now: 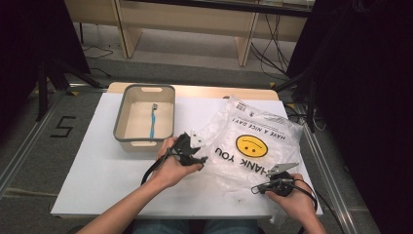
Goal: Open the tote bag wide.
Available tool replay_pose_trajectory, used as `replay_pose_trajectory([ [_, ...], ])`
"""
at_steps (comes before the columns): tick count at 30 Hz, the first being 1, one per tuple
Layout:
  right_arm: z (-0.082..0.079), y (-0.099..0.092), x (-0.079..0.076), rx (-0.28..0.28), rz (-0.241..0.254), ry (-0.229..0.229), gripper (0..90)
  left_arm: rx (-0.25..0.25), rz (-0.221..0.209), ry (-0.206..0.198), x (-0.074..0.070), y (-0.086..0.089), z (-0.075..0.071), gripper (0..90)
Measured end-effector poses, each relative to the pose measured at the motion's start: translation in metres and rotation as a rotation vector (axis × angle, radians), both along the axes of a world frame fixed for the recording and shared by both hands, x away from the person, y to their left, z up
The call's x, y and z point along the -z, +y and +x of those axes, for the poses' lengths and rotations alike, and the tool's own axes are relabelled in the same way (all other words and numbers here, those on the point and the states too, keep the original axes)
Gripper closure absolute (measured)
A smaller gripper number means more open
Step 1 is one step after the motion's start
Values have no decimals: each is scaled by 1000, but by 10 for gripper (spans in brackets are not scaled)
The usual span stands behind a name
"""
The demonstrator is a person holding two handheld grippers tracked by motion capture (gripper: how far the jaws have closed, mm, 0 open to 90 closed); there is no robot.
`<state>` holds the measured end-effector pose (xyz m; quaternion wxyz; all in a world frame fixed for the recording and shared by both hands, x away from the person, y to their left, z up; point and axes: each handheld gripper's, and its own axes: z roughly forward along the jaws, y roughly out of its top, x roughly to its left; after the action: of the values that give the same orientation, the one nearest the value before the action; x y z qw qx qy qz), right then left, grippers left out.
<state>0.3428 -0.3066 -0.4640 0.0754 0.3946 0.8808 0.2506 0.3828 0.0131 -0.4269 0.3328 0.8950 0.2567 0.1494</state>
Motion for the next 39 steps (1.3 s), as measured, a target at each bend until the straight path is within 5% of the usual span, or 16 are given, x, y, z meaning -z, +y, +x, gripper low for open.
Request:
replay_pose_trajectory([
  [2,1,1,-2,14,11,-2,899,57,79,5,8,-2,-5,383],
  [4,1,1,-4,31,24,-12,899,81,194,-50,18,-5,-3,394],
  [9,1,4,-7,47,30,-27,900,48,311,-125,34,-13,14,707],
  [13,0,5,-8,45,37,-33,900,-23,294,-148,34,-16,27,892],
  [22,1,17,-8,53,62,-58,897,-172,181,-224,27,-18,51,887],
  [30,5,25,-3,24,59,-53,857,-180,85,-211,22,-10,46,607],
  [34,3,26,-6,25,73,-55,739,-156,14,-202,16,-3,34,444],
  [39,1,28,-17,26,116,-118,570,-138,-70,-151,14,11,17,357],
])
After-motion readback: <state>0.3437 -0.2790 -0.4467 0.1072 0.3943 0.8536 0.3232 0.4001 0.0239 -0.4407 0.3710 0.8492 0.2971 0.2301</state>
